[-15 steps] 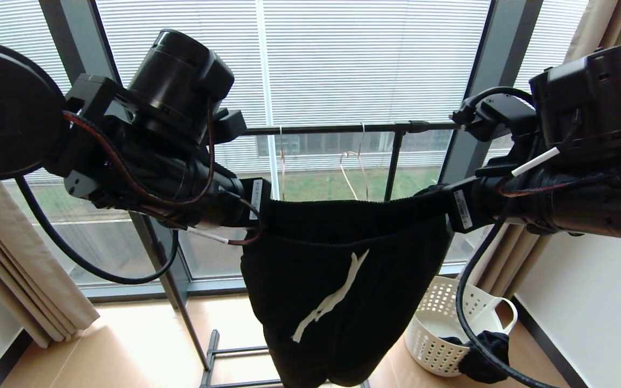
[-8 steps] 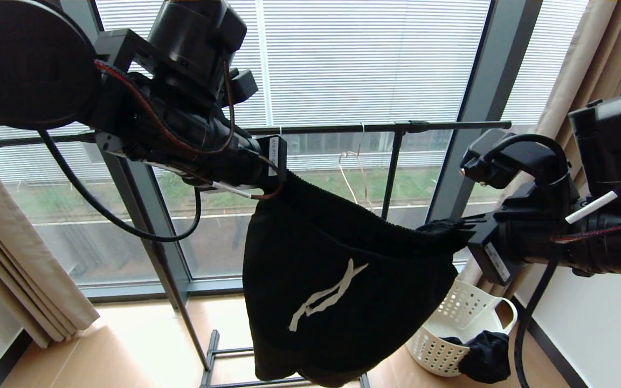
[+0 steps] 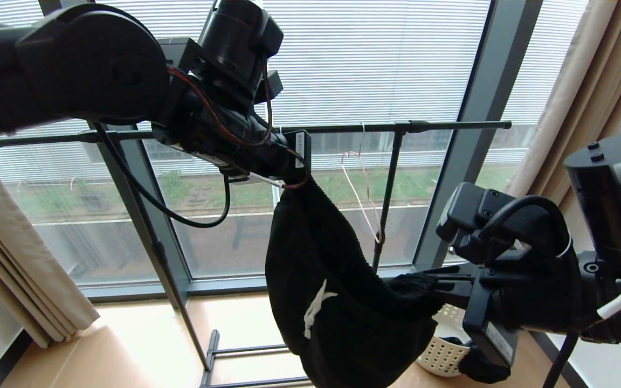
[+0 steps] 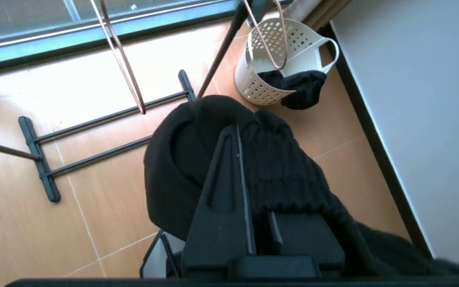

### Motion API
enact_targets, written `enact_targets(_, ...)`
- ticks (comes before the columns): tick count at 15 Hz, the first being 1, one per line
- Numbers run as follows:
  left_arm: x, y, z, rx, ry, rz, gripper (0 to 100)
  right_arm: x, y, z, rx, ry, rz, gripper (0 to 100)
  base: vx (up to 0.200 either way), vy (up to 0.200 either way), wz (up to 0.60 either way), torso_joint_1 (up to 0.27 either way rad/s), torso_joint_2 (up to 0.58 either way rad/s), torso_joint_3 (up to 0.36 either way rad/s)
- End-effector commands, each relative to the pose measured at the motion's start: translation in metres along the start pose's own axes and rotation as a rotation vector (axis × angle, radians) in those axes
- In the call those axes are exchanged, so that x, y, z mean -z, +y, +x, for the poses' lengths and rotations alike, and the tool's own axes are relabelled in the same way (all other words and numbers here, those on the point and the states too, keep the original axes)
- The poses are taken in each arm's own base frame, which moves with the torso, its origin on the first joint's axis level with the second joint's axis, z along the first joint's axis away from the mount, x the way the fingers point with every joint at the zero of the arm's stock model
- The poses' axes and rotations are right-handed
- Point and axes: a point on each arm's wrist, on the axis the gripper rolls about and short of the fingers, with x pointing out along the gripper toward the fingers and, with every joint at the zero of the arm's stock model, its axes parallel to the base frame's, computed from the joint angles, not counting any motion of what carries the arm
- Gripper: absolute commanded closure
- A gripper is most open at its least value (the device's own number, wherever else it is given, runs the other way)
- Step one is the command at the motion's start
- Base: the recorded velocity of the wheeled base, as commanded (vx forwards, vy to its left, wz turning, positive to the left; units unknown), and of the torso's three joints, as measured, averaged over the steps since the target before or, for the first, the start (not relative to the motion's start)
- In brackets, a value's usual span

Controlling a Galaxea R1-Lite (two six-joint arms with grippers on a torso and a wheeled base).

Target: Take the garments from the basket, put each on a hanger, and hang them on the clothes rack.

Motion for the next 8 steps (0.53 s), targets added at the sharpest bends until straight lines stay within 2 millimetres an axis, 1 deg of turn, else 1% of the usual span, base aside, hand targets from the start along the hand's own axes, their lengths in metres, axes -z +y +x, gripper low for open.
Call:
enact_targets(1, 0.001, 0.000, 0.005, -0.003, 0.006, 0.000, 100, -0.001, 0.013, 0.007, -0.046, 0.013, -0.031, 100, 0.000, 0.000, 0.00, 0.000, 0.00, 0.000)
enact_targets(5, -0.001, 0.001, 0.005, -0.002, -0.006, -0.007, 100, -0.002, 0.035, 0.020, -0.113, 0.044, -0.049, 100, 0.000, 0.000, 0.00, 0.000, 0.00, 0.000)
enact_targets(7, -0.001, 0.001, 0.005, -0.002, -0.009, -0.008, 100, -0.004, 0.044, 0.023, -0.135, 0.050, -0.037, 100, 0.000, 0.000, 0.00, 0.000, 0.00, 0.000)
enact_targets(8, -0.002, 0.001, 0.005, -0.002, -0.011, -0.008, 100, -0.004, 0.045, 0.024, -0.137, 0.050, -0.030, 100, 0.000, 0.000, 0.00, 0.000, 0.00, 0.000)
